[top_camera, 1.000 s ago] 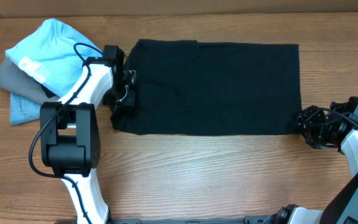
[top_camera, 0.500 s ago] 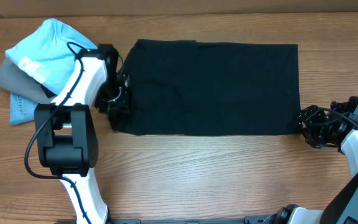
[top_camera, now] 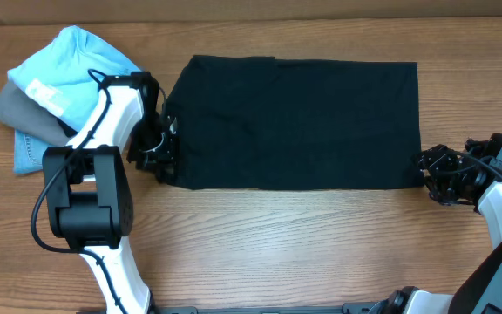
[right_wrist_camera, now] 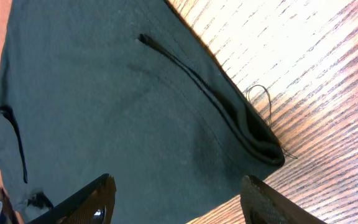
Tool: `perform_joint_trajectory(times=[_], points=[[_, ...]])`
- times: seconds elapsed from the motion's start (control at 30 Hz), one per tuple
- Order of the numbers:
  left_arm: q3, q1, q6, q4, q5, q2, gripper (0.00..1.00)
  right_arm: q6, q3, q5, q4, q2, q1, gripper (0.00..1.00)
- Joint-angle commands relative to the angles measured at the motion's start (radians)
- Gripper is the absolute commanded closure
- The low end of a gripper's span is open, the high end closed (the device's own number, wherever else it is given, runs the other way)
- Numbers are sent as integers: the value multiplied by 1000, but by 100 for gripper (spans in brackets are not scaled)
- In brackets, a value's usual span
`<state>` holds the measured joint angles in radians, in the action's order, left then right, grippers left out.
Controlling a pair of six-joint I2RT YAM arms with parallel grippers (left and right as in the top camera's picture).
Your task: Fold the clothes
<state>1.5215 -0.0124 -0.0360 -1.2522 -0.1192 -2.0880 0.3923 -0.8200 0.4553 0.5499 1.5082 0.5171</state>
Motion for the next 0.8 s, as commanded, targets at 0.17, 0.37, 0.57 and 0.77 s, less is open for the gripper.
perform_joint_trajectory(times=[0.17,0.37,0.57,0.77], points=[[-87,10,-35,101,51,28,76,4,-11,-9,-11,-2,4,31],[-93,31,52,172,130,28,96,3,-11,-14,-51,-2,4,28],[-93,57,52,165,174,29,96,-28,-11,-14,-49,-2,-5,28],[-93,65,51,161,172,29,95,-55,8,-97,25,7,-51,37]])
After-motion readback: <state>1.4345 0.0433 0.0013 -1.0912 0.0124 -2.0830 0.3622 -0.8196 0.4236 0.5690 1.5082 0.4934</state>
